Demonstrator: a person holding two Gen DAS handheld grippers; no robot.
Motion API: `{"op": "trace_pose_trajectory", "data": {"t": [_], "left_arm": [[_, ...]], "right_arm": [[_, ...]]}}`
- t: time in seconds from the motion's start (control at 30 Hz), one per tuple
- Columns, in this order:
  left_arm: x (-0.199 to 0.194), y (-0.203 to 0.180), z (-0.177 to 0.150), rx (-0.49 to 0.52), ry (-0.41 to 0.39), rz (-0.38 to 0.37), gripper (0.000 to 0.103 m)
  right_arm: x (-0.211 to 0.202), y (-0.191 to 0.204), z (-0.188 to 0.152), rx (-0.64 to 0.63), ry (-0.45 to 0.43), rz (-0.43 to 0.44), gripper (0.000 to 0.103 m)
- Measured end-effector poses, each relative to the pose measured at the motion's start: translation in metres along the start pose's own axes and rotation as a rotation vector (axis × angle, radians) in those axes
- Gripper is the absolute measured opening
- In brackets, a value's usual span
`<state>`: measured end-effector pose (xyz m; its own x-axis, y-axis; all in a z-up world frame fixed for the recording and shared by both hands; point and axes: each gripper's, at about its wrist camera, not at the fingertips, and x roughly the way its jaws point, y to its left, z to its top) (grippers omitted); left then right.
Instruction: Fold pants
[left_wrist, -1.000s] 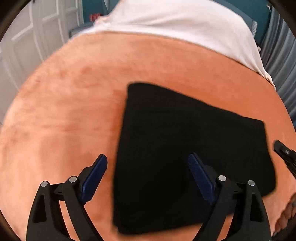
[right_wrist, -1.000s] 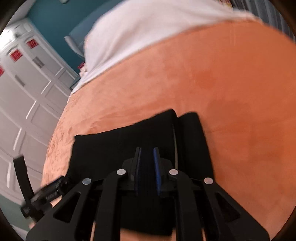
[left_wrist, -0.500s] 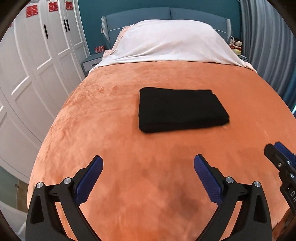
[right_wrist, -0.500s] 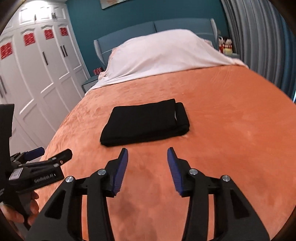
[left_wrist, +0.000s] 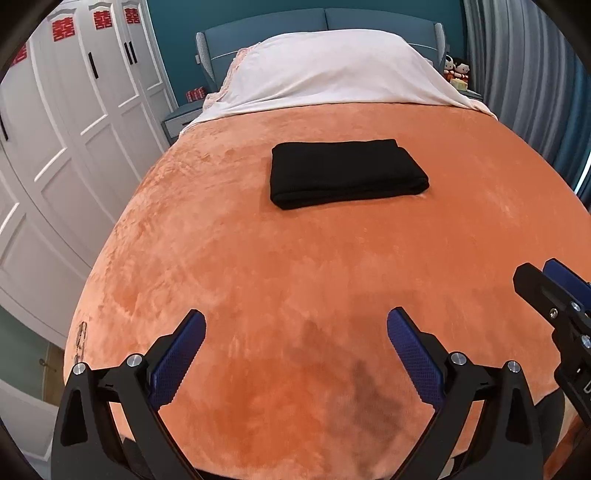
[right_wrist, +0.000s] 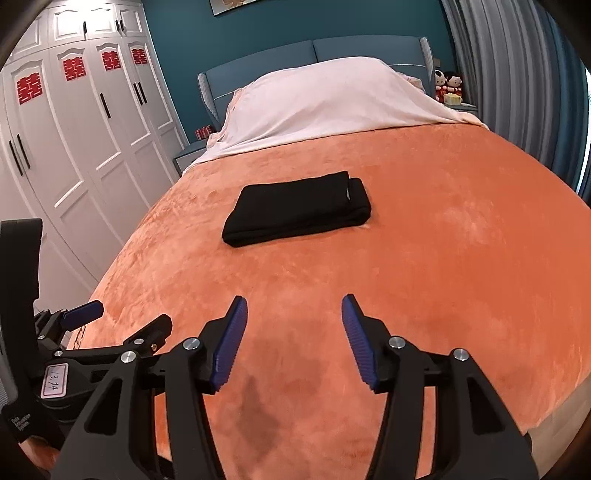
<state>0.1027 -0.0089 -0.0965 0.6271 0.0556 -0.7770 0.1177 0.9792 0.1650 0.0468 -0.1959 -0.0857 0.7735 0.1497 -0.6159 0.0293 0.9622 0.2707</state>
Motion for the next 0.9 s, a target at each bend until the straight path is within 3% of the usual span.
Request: {"op": "trace_pose_trajectory", "data": {"t": [0.5, 0.9], "left_arm": [[-0.01, -0.003, -0.012, -0.005, 0.01, -0.015, 0.097], [-0.018, -0.004, -0.013, -0.003, -0.031, -0.014, 0.097]], "right_arm": [[-0.013, -0.003, -0.014, -0.007, 0.003, -0.021, 0.052], [-0.016, -0.006, -0.016, -0.006, -0.001, -0.017, 0.052]]}}
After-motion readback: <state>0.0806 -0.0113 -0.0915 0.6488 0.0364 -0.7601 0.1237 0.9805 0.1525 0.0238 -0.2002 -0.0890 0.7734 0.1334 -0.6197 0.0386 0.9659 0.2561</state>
